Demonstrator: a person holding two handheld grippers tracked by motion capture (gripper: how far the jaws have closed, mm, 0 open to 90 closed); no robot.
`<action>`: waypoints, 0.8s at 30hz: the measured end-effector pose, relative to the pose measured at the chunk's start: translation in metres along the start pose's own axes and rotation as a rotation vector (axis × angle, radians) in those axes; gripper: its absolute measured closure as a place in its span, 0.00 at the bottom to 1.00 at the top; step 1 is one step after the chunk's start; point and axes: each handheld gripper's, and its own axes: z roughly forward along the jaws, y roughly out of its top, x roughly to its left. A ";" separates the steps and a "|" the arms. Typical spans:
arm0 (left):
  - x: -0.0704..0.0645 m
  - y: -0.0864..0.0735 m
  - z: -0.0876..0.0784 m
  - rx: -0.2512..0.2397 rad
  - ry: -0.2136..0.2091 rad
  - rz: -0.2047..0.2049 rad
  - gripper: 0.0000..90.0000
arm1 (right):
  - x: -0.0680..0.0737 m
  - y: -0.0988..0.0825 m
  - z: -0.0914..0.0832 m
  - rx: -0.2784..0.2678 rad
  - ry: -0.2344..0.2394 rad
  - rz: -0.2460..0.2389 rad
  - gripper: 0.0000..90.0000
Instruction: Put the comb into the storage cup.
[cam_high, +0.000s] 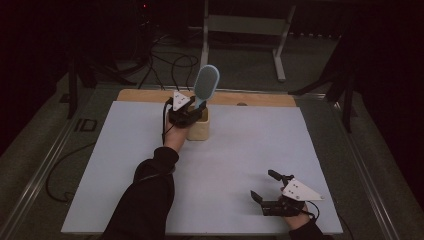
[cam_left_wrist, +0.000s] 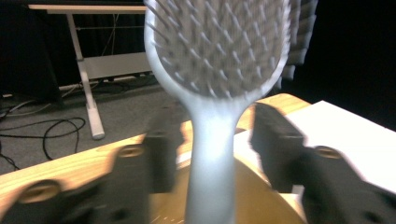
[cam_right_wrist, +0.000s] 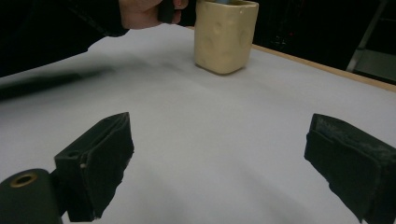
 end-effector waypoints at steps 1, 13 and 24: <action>0.000 0.002 -0.002 -0.011 -0.006 -0.008 0.48 | 0.000 0.000 0.000 -0.001 0.000 0.000 0.08; 0.003 0.016 -0.017 0.011 -0.067 -0.032 0.15 | 0.001 0.001 0.001 -0.002 -0.003 -0.008 0.08; 0.008 0.018 -0.021 0.086 -0.143 -0.011 0.00 | 0.000 0.001 0.001 -0.001 -0.003 -0.007 0.08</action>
